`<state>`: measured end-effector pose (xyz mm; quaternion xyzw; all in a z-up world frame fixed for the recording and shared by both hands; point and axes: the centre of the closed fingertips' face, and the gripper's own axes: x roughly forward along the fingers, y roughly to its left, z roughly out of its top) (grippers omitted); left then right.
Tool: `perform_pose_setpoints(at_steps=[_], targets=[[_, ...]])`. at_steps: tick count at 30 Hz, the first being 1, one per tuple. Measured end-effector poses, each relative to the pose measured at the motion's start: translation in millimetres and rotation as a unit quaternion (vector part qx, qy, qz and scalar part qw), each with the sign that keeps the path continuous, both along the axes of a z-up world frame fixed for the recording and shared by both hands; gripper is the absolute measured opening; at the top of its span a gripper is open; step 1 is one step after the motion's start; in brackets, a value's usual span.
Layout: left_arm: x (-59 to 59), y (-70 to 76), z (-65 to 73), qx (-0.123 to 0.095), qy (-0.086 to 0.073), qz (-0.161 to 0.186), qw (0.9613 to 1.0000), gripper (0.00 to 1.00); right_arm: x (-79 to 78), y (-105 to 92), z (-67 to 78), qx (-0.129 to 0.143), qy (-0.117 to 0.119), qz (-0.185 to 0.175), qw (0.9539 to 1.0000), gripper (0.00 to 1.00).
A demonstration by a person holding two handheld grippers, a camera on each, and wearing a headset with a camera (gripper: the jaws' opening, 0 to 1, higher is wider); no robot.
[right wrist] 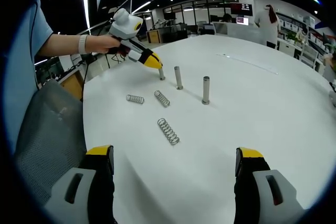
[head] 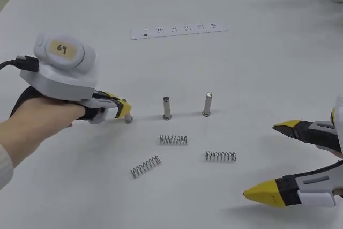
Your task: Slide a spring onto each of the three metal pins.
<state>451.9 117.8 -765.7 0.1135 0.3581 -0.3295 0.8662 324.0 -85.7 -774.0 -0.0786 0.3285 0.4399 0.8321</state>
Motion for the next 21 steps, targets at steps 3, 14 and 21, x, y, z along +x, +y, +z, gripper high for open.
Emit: perform_pose_setpoints(at_steps=[3,14,21], targets=[[0.4,-0.4,-0.1,0.0,-0.001,-0.002,1.0,0.0,-0.1,-0.2,-0.3,-0.001,0.0,0.0,1.0,0.95],[0.0,0.2,-0.9,0.005,-0.004,-0.006,1.0,0.06,-0.9,0.4,-1.6,-0.003,0.001,0.003,1.0,0.95],[-1.6,-2.0,-1.2,0.002,-0.004,-0.01,0.9999,0.21,-0.7,1.5,-1.7,-0.002,0.001,0.003,1.0,0.95]])
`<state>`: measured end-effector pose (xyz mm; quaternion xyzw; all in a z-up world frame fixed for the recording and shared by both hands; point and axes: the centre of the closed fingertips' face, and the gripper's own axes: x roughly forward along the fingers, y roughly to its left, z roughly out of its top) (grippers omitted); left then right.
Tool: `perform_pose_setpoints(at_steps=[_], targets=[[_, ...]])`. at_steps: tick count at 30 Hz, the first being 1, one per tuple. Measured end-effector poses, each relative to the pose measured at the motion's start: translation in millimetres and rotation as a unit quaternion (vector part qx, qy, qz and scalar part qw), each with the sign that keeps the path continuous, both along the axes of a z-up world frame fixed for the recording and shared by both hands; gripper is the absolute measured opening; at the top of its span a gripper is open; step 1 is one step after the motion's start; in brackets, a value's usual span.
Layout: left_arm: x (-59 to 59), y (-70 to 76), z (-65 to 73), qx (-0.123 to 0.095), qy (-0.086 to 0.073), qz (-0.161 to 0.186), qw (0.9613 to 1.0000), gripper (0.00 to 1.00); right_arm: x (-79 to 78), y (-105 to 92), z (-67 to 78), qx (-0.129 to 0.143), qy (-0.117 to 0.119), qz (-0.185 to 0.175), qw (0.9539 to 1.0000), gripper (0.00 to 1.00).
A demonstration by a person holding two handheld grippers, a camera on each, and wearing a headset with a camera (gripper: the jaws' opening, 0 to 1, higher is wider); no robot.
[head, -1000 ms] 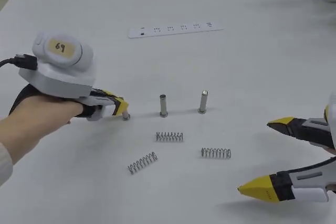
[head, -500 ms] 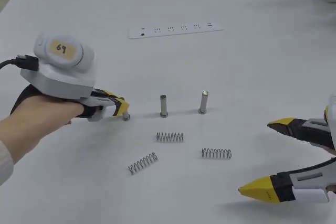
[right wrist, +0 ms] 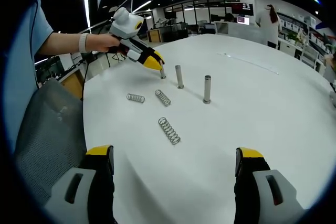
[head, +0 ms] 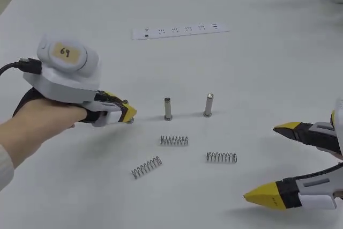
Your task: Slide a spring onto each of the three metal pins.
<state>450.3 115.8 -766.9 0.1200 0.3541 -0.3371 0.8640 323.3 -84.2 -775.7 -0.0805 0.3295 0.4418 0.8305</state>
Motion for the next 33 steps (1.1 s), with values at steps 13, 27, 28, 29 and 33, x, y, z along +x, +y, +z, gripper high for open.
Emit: perform_pose_setpoints(at_steps=[13,27,28,29,33], targets=[[-6.9,-1.3,-5.7,0.0,0.001,-0.017,0.9998,0.47,0.6,1.8,0.1,0.001,0.0,0.001,1.0,0.96],[-20.3,-1.9,-12.5,-0.009,0.001,-0.043,0.9991,0.79,2.4,2.1,0.4,-0.001,0.0,0.001,1.0,0.96],[-22.0,-1.7,-12.7,-0.009,0.002,-0.044,0.999,0.82,2.7,2.3,0.2,-0.001,0.0,0.001,1.0,0.96],[-22.5,-1.5,-12.7,-0.01,0.001,-0.045,0.9989,0.84,2.9,2.4,0.2,-0.001,0.0,0.001,1.0,0.96],[-27.3,-1.3,-11.3,-0.015,-0.003,-0.054,0.9984,0.92,4.8,2.5,1.1,-0.001,-0.002,0.0,1.0,0.97]])
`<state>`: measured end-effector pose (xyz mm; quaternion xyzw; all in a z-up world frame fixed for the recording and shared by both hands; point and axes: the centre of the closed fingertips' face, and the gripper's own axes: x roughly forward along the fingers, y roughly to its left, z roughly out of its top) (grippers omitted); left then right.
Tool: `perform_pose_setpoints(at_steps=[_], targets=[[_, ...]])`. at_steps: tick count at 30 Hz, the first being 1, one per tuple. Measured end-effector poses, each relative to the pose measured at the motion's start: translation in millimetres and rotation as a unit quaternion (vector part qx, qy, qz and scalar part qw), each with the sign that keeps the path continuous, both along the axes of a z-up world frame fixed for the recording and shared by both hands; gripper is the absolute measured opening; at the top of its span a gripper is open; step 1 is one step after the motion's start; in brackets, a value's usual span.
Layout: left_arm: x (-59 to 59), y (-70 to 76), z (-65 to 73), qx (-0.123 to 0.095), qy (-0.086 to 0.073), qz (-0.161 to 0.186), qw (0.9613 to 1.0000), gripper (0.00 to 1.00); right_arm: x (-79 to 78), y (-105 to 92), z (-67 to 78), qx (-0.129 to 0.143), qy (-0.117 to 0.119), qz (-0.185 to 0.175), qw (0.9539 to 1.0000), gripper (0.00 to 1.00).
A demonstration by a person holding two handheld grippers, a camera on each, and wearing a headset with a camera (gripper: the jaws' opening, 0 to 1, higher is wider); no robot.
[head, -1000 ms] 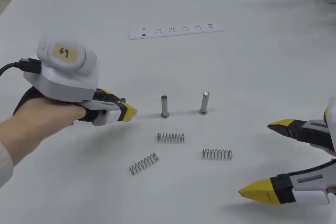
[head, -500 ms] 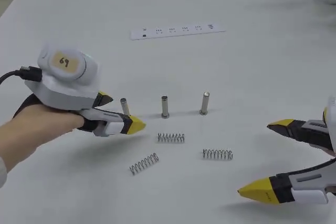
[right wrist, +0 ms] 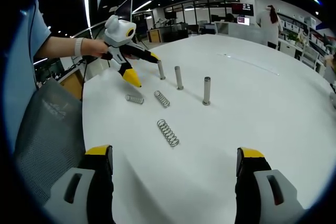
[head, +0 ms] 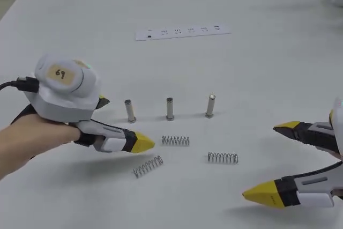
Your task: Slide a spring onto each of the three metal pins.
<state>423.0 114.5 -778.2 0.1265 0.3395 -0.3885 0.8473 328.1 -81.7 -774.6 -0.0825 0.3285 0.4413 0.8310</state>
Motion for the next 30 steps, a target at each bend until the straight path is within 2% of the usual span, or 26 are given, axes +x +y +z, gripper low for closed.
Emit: perform_pose_setpoints(at_steps=[2,4,8,12,14,16,18,20,21,30], targets=[[-2.8,0.1,-0.5,0.002,-0.003,-0.005,1.0,0.97,1.5,-0.3,0.6,0.001,-0.001,-0.001,1.0,0.97],[-5.8,2.1,-1.6,0.006,-0.002,-0.006,1.0,0.98,2.3,-0.3,1.0,0.002,-0.001,-0.001,1.0,0.97],[-9.9,3.5,-0.3,0.0,-0.004,-0.005,1.0,0.98,4.5,-0.7,1.5,0.001,-0.004,0.0,1.0,0.97],[-15.6,5.2,3.6,-0.008,-0.015,-0.005,0.9998,0.98,5.6,0.5,4.0,0.003,-0.007,0.0,1.0,0.97],[-16.4,9.6,2.6,0.001,-0.022,-0.002,0.9997,0.98,5.7,0.7,4.4,0.004,-0.007,0.0,1.0,0.97],[-18.7,9.8,4.6,-0.01,-0.022,0.001,0.9997,0.98,5.6,0.5,4.5,0.003,-0.008,0.0,1.0,0.97],[-20.1,12.0,7.2,-0.014,-0.035,0.004,0.9993,0.98,5.3,0.5,4.8,0.003,-0.008,0.0,1.0,0.97],[-21.7,13.1,10.6,-0.025,-0.043,0.011,0.9987,0.97,4.8,0.6,6.1,0.003,-0.01,0.001,0.9999,0.97],[-23.3,12.5,14.0,-0.035,-0.053,0.011,0.9979,0.96,4.7,0.5,7.1,0.003,-0.011,0.0,0.9999,0.97],[-44.4,12.3,22.5,-0.068,-0.067,0.006,0.9954,0.94,7.0,-0.1,12.3,0.006,-0.017,-0.002,0.9998,0.98]])
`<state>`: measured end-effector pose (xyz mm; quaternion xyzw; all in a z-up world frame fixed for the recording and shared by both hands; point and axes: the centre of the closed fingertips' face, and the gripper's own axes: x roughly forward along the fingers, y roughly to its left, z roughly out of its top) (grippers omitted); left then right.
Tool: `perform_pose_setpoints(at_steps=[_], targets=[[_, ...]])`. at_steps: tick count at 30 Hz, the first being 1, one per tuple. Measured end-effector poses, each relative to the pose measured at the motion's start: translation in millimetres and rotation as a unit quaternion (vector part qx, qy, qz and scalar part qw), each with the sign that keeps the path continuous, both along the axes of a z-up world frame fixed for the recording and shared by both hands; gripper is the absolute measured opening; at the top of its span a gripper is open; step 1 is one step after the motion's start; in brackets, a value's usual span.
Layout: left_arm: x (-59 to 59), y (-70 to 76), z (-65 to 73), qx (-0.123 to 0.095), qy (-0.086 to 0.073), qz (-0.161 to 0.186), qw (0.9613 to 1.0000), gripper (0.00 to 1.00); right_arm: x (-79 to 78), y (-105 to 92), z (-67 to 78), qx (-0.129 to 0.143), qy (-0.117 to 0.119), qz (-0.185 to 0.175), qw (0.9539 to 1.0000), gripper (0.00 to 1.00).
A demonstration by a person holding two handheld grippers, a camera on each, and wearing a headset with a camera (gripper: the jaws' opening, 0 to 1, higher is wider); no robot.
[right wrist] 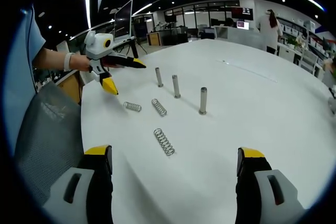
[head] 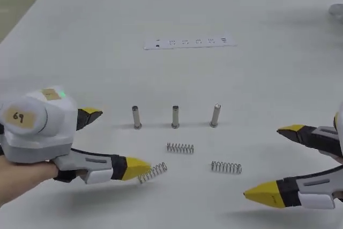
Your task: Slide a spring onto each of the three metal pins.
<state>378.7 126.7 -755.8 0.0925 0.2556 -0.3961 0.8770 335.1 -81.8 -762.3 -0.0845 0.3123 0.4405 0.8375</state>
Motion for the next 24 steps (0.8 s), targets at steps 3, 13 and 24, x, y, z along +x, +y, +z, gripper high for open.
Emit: perform_pose_setpoints(at_steps=[3,13,24], targets=[[-8.2,-1.0,2.7,-0.006,-0.005,-0.009,0.9999,0.94,0.5,0.9,1.7,0.001,-0.001,0.001,1.0,0.98],[-25.6,-0.5,6.2,-0.024,-0.015,-0.018,0.9994,0.92,1.2,4.6,4.6,-0.003,-0.007,0.008,0.9999,1.0],[-36.3,-5.3,1.2,-0.034,-0.015,-0.018,0.9991,0.84,3.4,7.4,6.3,-0.005,-0.009,0.018,0.9998,1.0]])
